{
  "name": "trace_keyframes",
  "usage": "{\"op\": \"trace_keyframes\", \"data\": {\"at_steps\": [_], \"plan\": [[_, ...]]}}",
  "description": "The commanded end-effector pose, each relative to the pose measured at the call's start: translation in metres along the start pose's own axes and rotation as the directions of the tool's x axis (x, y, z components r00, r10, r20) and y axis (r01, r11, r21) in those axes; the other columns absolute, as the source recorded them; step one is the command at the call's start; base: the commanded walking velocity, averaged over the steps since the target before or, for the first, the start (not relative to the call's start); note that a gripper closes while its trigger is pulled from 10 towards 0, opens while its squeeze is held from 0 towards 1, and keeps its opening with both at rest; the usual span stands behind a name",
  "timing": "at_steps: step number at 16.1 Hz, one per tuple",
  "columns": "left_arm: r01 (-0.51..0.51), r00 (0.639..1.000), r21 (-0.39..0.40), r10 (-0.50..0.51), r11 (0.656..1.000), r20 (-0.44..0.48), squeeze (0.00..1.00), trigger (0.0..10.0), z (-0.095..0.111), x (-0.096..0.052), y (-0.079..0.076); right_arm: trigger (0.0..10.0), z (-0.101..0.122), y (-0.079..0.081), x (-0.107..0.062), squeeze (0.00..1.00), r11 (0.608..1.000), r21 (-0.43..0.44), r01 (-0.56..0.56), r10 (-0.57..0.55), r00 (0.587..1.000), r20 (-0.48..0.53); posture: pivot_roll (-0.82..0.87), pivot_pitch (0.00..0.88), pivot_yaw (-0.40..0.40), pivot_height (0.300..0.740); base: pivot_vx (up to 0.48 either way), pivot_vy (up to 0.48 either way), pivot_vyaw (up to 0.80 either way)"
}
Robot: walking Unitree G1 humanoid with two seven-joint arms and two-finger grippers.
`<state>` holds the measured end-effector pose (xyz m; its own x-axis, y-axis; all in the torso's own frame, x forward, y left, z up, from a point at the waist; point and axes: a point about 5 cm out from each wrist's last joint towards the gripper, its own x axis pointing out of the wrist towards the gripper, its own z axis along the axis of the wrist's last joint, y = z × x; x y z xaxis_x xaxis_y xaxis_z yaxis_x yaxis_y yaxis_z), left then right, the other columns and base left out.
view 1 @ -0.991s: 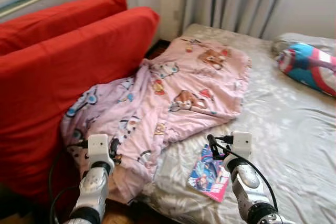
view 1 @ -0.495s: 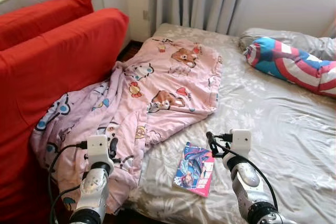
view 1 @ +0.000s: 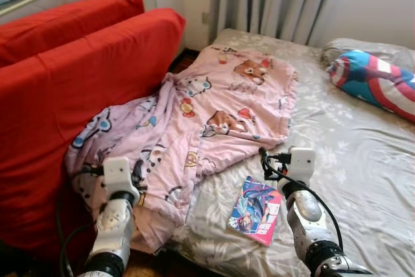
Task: Clean up the room
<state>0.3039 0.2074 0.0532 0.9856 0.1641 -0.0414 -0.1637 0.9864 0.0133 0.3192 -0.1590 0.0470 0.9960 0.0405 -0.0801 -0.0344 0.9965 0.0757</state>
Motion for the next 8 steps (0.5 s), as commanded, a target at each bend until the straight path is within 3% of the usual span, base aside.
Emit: {"op": "trace_keyframes", "data": {"at_steps": [1, 3, 8], "plan": [[-0.012, 0.999, 0.010, 0.011, 1.000, 0.045, 0.00, 10.0, 0.0059, -0.0016, 0.0028, 10.0, 0.0064, 0.0007, 0.0018, 0.00, 1.000, -0.022, -0.017, 0.018, 0.999, 0.035, -0.12, 0.066, -0.046, 0.740, 0.000, 0.000, 0.00], [-0.016, 0.997, 0.009, 0.016, 1.000, 0.073, 0.00, 10.0, 0.0101, -0.0031, 0.0042, 10.0, 0.0043, 0.0032, 0.0003, 0.00, 0.999, -0.020, -0.034, 0.034, 0.999, 0.031, -0.12, 0.066, -0.046, 0.740, 0.000, 0.000, 0.00], [0.007, 0.999, 0.001, -0.007, 1.000, 0.047, 0.00, 10.0, 0.0031, -0.0103, -0.0009, 10.0, 0.0046, 0.0096, 0.0020, 0.00, 0.997, -0.056, -0.053, 0.054, 0.998, 0.021, -0.12, 0.060, -0.048, 0.740, 0.000, 0.000, 0.00]]}}
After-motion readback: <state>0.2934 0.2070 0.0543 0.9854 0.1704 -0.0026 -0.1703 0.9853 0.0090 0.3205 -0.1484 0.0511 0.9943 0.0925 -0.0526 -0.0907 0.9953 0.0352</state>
